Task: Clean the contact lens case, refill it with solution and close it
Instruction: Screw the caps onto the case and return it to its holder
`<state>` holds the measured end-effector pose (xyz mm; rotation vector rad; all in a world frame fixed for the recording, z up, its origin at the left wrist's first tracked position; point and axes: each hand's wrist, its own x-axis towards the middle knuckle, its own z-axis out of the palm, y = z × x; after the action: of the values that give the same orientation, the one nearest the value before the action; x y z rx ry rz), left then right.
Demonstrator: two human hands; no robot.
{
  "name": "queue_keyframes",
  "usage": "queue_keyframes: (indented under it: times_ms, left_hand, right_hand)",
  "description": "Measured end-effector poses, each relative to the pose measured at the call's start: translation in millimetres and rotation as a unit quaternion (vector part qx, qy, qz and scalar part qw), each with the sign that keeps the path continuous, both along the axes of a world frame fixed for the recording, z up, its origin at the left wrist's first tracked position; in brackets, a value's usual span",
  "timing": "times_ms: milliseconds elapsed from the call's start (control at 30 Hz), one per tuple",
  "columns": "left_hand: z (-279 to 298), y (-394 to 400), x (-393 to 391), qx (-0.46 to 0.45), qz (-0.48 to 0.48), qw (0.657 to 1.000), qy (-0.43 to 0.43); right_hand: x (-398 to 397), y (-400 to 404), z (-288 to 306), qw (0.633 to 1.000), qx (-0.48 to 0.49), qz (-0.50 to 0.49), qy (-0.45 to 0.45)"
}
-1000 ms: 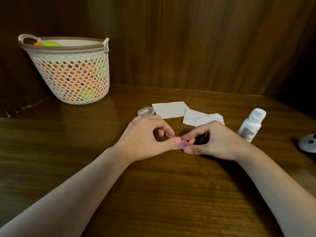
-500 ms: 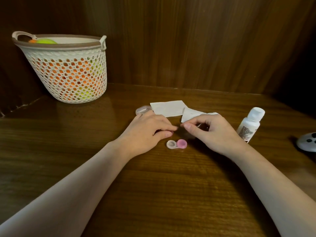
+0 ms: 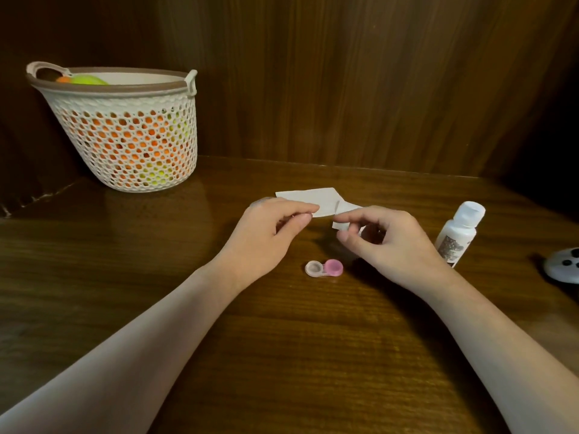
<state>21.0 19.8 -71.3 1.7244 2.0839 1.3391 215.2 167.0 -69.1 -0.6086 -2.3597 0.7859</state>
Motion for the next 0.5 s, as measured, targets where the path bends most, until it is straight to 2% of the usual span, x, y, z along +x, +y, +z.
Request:
queue_keyframes:
  times_ms: [100,200,500]
  left_hand:
    - [3.2,-1.6,3.5,0.031,-0.028,0.992,-0.122]
    - [4.5,-5.0,5.5,0.039,-0.072,0.972,-0.219]
    - [3.0,-7.7,8.4,0.022,-0.130,0.954,-0.268]
  right_hand:
    - [0.8,-6.4,2.7,0.998,0.002,0.017,0.062]
    - [-0.1,-13.0,6.0,0.996,0.013,0.035,0.081]
    - [-5.8,-22.2,10.2,0.988,0.048,0.094,0.109]
